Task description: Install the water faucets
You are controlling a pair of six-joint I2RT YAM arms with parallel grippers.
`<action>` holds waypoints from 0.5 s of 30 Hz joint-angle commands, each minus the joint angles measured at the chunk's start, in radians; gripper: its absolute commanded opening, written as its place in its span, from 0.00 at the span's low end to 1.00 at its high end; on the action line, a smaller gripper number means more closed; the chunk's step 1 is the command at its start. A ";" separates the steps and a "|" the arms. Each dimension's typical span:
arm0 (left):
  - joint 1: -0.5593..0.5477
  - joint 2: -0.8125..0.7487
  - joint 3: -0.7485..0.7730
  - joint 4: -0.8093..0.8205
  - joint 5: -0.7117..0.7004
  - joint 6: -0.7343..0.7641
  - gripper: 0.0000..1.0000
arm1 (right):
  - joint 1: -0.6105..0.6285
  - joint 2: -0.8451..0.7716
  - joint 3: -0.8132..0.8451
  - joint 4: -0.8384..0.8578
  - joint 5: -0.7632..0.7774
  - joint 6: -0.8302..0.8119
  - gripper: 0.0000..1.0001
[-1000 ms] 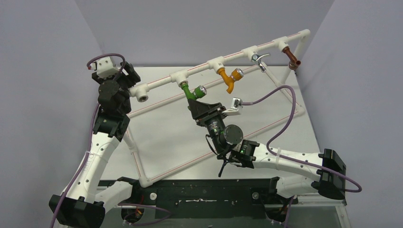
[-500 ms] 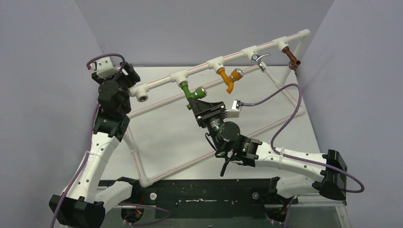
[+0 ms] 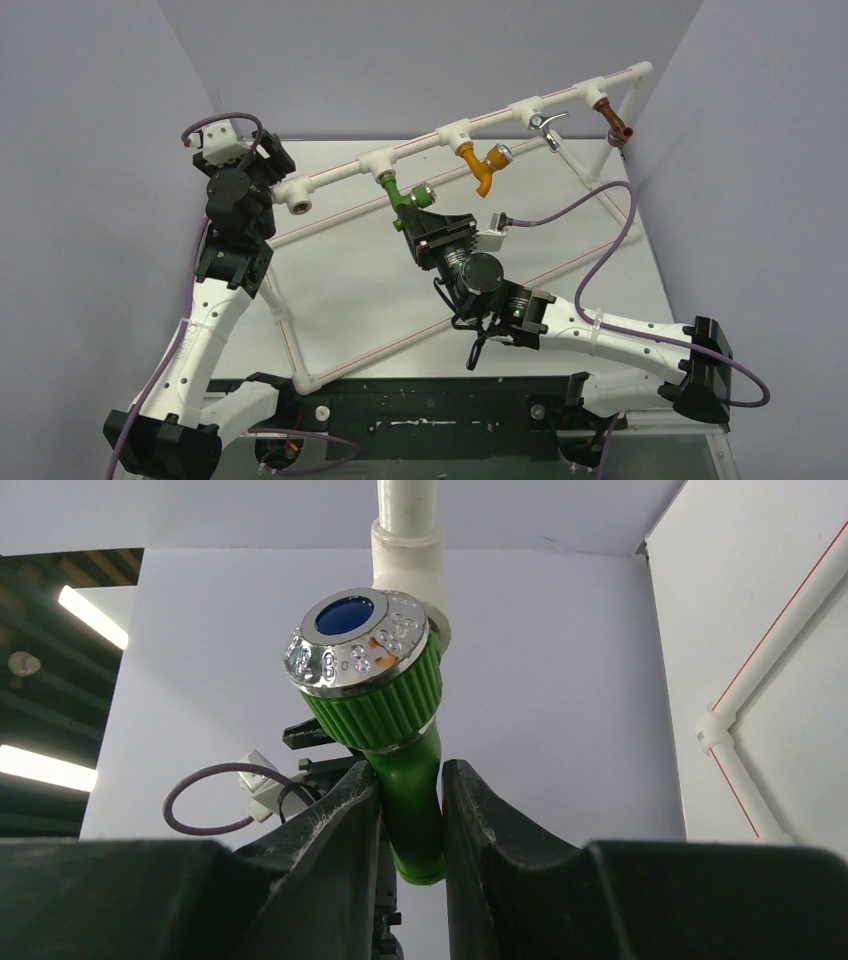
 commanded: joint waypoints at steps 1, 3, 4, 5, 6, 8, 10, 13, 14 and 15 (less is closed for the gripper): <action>-0.023 -0.023 -0.079 -0.320 0.111 0.021 0.68 | -0.087 0.046 0.021 -0.036 0.118 0.128 0.00; -0.021 -0.023 -0.077 -0.321 0.113 0.021 0.68 | -0.088 0.048 0.019 -0.042 0.118 0.150 0.00; -0.020 -0.023 -0.079 -0.320 0.115 0.019 0.68 | -0.088 0.048 0.017 -0.042 0.118 0.161 0.00; -0.018 -0.024 -0.080 -0.319 0.116 0.019 0.68 | -0.088 0.049 0.016 -0.041 0.118 0.170 0.00; -0.019 -0.025 -0.080 -0.319 0.116 0.019 0.68 | -0.088 0.049 0.014 -0.043 0.117 0.181 0.00; -0.018 -0.023 -0.079 -0.319 0.119 0.019 0.68 | -0.088 0.050 0.010 -0.045 0.114 0.209 0.00; -0.017 -0.023 -0.080 -0.321 0.121 0.017 0.68 | -0.088 0.046 0.004 -0.045 0.115 0.238 0.00; -0.013 -0.027 -0.080 -0.317 0.124 0.016 0.68 | -0.089 0.042 -0.005 -0.042 0.114 0.282 0.00; -0.011 -0.028 -0.080 -0.318 0.126 0.014 0.68 | -0.090 0.040 -0.008 -0.042 0.114 0.294 0.00; -0.009 -0.029 -0.080 -0.317 0.131 0.013 0.68 | -0.089 0.039 -0.010 -0.041 0.114 0.304 0.00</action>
